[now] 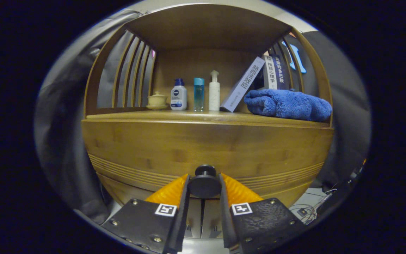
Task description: Pull open the drawer, take out the items inside it, and place them on the countertop above the cabinet.
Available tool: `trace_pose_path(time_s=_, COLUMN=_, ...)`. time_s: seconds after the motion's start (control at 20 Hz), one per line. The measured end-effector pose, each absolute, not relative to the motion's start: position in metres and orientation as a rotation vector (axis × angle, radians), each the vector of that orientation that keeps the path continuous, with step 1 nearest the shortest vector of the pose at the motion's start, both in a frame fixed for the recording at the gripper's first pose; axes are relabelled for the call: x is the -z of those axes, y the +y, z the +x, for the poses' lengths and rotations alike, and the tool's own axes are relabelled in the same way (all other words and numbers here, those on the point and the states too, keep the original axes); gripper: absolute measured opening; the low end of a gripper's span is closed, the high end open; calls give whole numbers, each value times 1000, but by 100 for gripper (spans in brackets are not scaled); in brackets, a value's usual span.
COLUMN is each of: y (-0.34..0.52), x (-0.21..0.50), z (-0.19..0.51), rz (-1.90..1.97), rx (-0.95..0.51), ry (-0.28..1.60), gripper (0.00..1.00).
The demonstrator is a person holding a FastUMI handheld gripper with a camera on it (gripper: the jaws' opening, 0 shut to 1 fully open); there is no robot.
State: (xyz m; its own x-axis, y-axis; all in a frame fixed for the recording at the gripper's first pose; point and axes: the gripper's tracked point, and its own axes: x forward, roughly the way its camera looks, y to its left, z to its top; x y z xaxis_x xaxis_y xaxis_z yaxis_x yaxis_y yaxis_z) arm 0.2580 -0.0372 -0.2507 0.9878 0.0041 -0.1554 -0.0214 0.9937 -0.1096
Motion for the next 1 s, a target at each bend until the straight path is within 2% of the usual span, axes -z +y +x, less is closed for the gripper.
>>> trace_pose_path(time_s=0.45, y=-35, x=250, z=259, rz=-48, rx=-35, ry=164, gripper=44)
trace_pose_path(time_s=0.55, y=-36, x=252, z=255, rz=-9, rx=-40, ry=163, gripper=40)
trace_pose_path(time_s=0.6, y=-37, x=247, z=249, rz=-15, rx=-32, ry=148, gripper=33)
trace_pose_path(time_s=1.0, y=-43, x=245, z=184, rz=-44, rx=42, ry=124, gripper=33)
